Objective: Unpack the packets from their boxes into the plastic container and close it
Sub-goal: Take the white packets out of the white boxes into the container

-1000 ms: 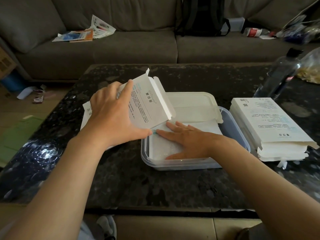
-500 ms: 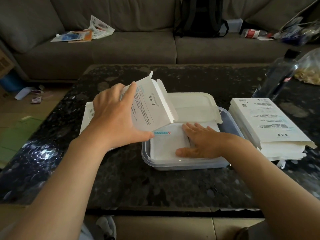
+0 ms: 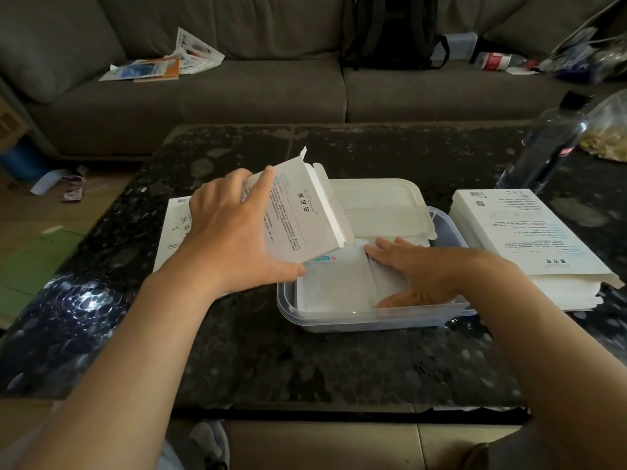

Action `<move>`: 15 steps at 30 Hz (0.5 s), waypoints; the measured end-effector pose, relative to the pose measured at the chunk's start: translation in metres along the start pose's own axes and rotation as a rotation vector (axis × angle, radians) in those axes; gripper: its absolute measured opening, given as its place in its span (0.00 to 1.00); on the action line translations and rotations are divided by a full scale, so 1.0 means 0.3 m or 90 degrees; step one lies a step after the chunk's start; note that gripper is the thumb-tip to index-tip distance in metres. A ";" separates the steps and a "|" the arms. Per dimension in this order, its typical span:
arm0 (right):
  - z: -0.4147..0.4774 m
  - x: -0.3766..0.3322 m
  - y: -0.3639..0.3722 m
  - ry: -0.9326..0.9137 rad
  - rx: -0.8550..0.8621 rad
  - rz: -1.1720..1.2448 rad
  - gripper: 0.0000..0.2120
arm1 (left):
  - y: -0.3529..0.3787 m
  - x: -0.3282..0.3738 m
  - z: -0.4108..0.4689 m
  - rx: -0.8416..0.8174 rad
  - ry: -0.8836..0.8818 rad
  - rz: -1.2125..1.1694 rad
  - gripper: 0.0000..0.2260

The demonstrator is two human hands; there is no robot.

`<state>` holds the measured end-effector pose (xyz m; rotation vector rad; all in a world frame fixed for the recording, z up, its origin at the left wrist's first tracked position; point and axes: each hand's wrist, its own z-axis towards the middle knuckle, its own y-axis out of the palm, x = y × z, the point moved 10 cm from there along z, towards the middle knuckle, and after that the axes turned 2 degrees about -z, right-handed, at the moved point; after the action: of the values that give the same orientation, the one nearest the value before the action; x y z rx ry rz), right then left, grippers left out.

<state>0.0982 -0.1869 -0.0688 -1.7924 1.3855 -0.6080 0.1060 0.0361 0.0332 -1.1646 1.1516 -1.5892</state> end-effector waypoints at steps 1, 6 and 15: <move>-0.002 0.000 -0.001 0.003 0.001 -0.003 0.48 | 0.000 -0.001 0.001 0.000 0.000 -0.002 0.60; -0.004 0.003 -0.010 0.017 -0.002 -0.020 0.48 | 0.000 -0.003 0.000 -0.003 -0.001 -0.005 0.61; -0.007 -0.029 -0.040 -0.031 0.046 0.013 0.43 | -0.003 0.011 0.002 -0.007 0.000 -0.008 0.60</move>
<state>0.1010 -0.1779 -0.0570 -1.7233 1.3310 -0.5926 0.1056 0.0332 0.0348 -1.1812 1.1563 -1.5951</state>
